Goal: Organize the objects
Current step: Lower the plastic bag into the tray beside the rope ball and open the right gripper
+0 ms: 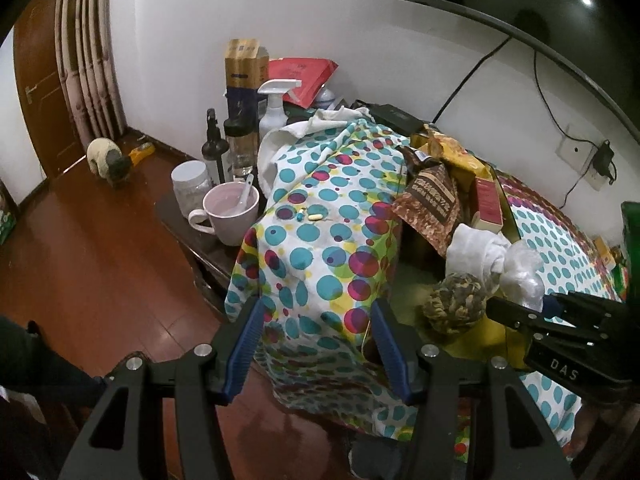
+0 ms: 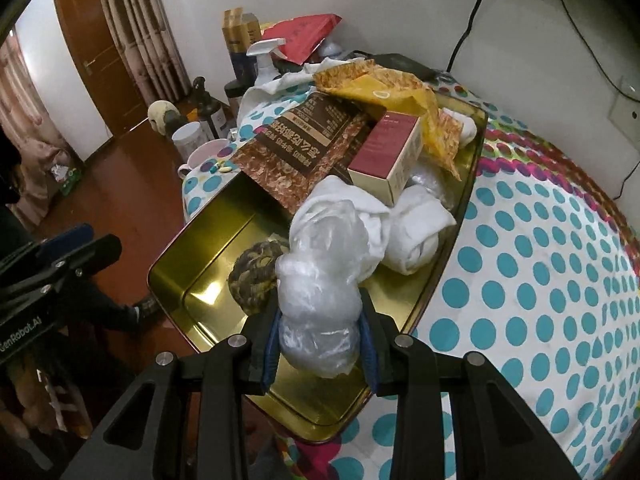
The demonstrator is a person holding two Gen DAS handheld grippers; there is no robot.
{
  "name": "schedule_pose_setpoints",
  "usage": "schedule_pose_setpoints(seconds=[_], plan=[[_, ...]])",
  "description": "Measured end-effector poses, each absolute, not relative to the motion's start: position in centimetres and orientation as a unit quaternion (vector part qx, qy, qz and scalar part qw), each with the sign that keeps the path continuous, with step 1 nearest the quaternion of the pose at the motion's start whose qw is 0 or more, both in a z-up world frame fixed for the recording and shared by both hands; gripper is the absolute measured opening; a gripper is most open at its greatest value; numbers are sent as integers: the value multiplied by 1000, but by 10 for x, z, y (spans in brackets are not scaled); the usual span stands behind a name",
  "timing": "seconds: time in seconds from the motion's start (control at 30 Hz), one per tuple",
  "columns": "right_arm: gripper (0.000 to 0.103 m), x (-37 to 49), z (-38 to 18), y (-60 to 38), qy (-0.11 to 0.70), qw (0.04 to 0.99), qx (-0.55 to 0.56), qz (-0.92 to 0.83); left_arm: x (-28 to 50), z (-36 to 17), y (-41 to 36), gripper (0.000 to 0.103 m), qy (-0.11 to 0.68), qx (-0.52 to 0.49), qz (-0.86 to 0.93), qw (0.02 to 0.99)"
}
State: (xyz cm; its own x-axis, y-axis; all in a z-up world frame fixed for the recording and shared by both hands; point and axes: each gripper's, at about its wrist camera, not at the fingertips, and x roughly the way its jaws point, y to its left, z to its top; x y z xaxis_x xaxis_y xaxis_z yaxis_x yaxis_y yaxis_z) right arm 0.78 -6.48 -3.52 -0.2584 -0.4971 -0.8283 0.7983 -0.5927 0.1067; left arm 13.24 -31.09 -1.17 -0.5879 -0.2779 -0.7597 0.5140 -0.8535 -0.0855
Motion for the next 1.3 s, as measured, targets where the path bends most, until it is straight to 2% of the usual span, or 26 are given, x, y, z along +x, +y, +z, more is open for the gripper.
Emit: schedule_pose_setpoints(seconds=[0.47,0.53,0.6,0.67,0.73,0.8,0.93,1.3], plan=[[35,10,-35,-61,172,413,453,-771,115,-3,-299,57,127,410,-878,213],[42,12,-31,-60,169,415,449,-773,113,-2,-299,58,126,411,-877,213],[65,15,-27,-60,173,414,442,-777,110,-2,-297,59,123,417,-875,215],[74,17,-22,-59,173,414,436,-780,108,-3,-295,68,125,420,-873,212],[75,18,-16,-57,171,414,432,-783,106,-2,-293,71,124,422,-872,214],[89,18,-10,-54,168,412,433,-784,104,-1,-291,72,124,423,-871,215],[97,25,3,-41,166,405,423,-793,100,-2,-287,72,126,435,-866,212],[102,38,17,5,167,361,431,-810,81,5,-271,72,104,441,-862,227]])
